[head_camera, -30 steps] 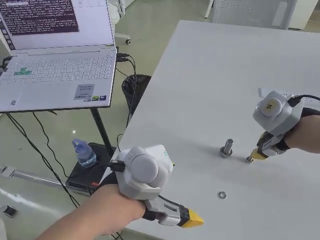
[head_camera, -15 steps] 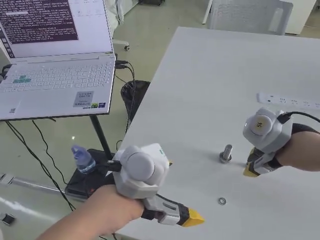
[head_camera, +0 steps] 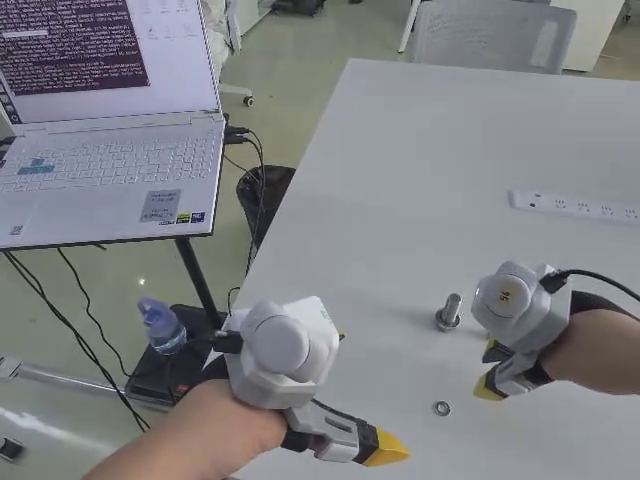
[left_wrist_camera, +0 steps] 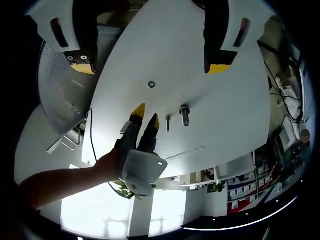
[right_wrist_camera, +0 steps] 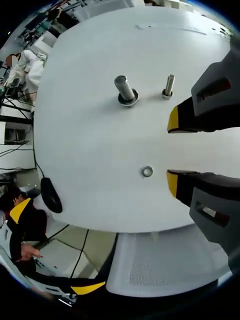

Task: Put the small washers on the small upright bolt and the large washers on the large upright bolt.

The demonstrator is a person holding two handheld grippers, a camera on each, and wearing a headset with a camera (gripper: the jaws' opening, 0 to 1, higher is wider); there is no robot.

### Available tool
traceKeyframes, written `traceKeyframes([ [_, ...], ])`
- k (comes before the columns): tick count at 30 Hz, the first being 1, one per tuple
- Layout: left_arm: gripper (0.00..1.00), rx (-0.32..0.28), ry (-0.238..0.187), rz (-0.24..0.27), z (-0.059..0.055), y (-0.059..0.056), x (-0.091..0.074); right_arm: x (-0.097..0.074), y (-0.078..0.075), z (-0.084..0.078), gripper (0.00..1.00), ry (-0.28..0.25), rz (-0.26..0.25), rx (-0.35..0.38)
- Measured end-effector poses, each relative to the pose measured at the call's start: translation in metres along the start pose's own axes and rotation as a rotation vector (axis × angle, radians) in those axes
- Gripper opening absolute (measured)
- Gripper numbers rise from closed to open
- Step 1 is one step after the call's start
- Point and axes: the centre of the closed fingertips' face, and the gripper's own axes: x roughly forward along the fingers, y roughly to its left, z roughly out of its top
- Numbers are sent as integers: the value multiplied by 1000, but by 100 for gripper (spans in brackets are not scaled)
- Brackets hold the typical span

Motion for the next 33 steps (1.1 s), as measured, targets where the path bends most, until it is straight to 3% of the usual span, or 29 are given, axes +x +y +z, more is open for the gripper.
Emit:
traceKeyframes([
  [18,87,11,6,0,0,0,3,12,19,6,32,-16,18,8],
  [33,86,10,12,-7,-2,-1,7,28,23,9,30,-55,18,7],
])
